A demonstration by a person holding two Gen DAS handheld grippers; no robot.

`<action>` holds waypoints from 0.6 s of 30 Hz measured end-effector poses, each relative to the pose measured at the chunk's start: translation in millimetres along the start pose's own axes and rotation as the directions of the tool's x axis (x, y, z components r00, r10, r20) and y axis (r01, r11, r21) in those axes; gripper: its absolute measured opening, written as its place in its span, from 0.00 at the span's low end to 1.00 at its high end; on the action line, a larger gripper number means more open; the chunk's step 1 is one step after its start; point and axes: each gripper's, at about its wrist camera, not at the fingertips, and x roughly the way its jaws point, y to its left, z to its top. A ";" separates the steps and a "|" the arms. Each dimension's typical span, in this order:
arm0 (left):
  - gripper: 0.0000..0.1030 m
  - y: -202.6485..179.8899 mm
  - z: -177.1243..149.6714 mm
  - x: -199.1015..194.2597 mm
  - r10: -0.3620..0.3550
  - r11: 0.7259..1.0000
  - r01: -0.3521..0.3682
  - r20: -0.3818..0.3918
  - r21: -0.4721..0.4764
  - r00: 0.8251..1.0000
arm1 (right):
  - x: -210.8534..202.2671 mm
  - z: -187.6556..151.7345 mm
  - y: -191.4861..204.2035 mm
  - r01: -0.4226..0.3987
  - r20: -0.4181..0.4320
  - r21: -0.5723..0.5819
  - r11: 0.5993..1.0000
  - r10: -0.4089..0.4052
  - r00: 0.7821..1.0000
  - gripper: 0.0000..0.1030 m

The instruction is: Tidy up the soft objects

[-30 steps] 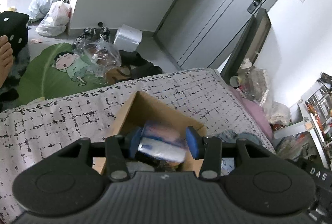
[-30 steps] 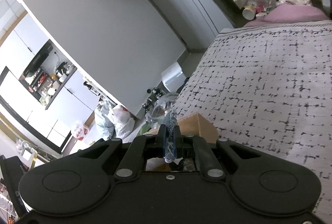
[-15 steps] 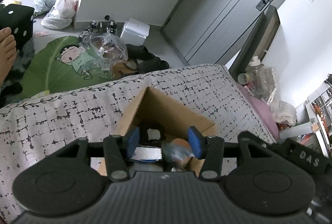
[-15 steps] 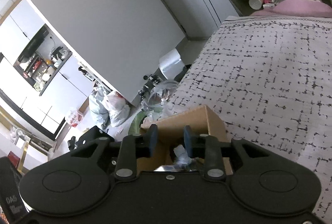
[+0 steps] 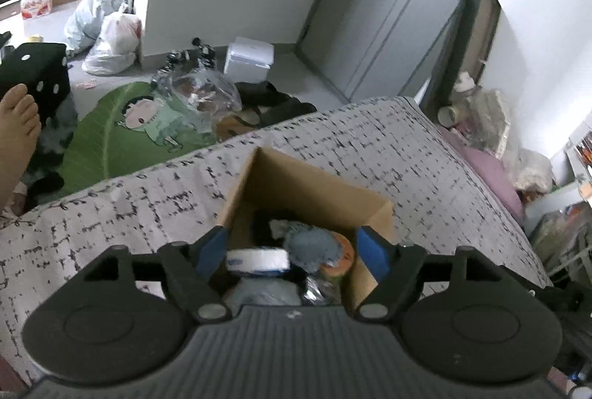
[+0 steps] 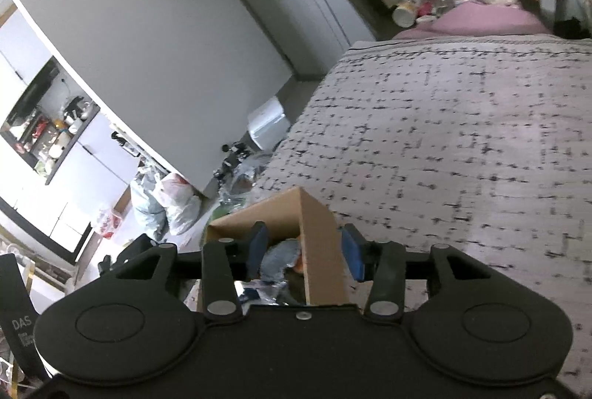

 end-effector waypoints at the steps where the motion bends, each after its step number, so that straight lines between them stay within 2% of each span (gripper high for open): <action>1: 0.74 -3.2 -0.6 -3.2 0.000 1.000 0.000 0.000 0.012 1.000 | -6.0 1.4 -2.4 0.004 0.003 0.003 1.000 -0.004 1.000 0.49; 3: 0.75 -12.5 -3.7 -11.9 -0.002 0.999 0.001 0.004 0.050 1.000 | -18.1 4.0 -7.0 0.015 0.015 0.001 1.000 -0.015 1.000 0.57; 8: 0.76 -31.2 -15.3 -36.3 -0.020 0.996 0.021 -0.020 0.087 1.000 | -47.8 10.3 -20.3 0.023 0.039 0.015 1.000 -0.023 0.999 0.65; 12: 0.79 -50.8 -22.9 -62.5 -0.032 0.991 0.031 0.002 0.133 0.999 | -69.7 11.2 -26.4 0.019 0.057 0.011 1.000 -0.019 0.998 0.81; 14: 0.82 -58.9 -27.6 -74.9 -0.029 0.989 0.027 0.012 0.146 0.999 | -81.3 10.6 -28.9 0.012 0.069 0.001 1.000 -0.012 0.998 0.84; 18: 0.84 -69.8 -36.0 -94.1 -0.011 0.987 0.009 0.015 0.162 1.000 | -99.1 11.7 -36.6 0.006 0.055 -0.008 1.000 -0.006 0.998 0.91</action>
